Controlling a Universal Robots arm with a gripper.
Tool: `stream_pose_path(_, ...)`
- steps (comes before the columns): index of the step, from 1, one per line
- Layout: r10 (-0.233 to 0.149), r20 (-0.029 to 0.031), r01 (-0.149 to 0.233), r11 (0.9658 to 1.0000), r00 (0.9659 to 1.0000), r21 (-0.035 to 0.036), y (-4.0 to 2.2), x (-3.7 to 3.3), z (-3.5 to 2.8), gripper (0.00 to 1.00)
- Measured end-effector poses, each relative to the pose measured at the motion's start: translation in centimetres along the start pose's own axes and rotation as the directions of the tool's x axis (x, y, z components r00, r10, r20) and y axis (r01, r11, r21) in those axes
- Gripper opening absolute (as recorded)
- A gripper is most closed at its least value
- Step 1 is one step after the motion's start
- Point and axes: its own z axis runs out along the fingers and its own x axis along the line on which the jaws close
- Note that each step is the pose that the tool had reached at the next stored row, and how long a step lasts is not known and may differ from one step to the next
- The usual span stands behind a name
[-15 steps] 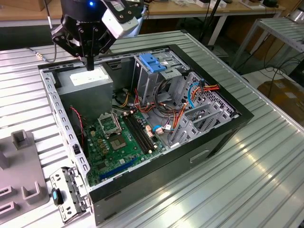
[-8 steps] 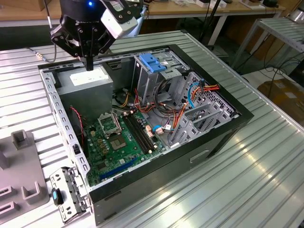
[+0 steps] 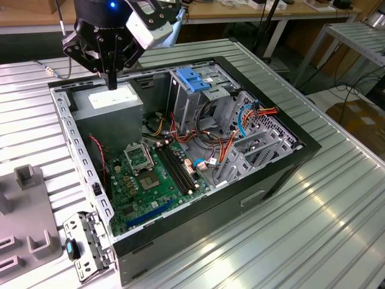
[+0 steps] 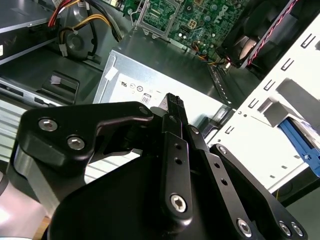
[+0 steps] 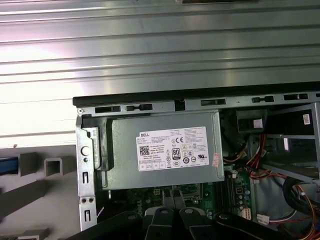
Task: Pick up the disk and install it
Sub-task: 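Reach for the disk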
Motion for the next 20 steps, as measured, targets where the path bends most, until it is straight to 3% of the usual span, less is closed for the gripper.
stream_pose_path(20,0.0,-0.0001,0.0,1.0,1.0,0.0001,-0.03,0.38,-0.01,0.11)
